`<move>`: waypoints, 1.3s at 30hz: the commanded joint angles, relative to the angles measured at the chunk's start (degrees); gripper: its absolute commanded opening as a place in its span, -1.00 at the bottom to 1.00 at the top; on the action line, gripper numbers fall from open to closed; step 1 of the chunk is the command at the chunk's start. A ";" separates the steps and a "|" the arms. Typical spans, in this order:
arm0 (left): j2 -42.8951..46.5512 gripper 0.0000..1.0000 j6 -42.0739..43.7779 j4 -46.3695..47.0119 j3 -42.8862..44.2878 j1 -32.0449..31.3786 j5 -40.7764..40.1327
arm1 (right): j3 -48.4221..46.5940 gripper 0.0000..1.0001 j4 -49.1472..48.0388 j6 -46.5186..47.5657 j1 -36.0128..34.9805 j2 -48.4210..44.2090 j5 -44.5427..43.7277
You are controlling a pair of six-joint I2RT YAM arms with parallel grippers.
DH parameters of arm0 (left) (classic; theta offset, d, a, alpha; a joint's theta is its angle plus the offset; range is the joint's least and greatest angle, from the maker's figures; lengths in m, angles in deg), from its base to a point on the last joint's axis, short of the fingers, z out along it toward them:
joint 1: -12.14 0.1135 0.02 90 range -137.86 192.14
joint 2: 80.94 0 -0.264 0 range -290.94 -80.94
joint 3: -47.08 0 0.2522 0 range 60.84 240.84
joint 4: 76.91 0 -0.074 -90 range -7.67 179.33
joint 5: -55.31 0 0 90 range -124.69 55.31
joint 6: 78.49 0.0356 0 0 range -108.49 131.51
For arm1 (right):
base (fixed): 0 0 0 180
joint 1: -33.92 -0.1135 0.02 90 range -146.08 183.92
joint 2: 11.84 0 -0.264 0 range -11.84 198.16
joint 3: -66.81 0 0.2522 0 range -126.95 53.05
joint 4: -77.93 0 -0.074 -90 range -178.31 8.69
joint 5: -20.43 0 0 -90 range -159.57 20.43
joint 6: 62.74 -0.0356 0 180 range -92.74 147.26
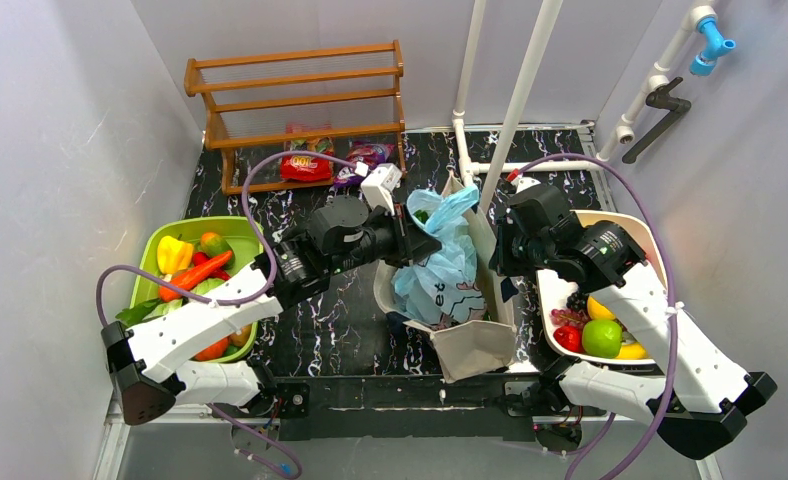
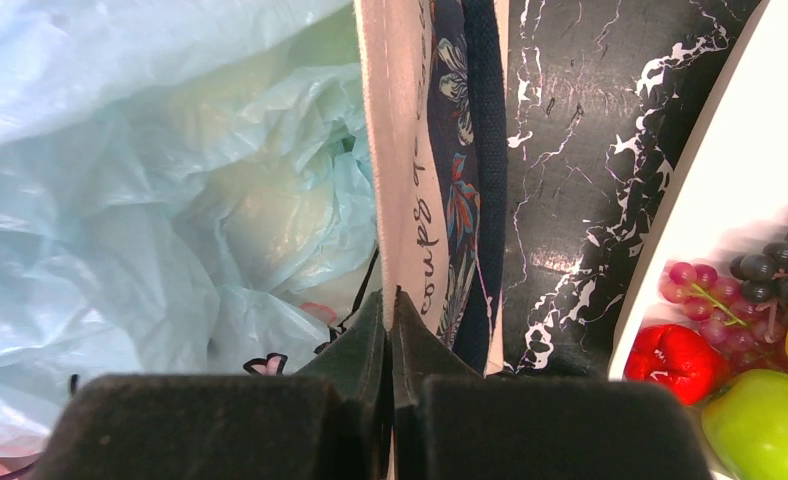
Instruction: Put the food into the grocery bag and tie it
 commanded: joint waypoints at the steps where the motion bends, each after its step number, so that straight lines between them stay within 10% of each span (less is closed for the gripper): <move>1: 1.47 -1.00 -4.32 0.05 -1.71 -0.53 1.54 | -3.29 -0.97 -1.32 0.15 0.15 -0.51 0.36; 39: -29.86 -1.00 -8.64 -27.04 13.46 4.38 0.86 | -3.54 -0.97 -1.96 1.64 0.14 -2.76 1.68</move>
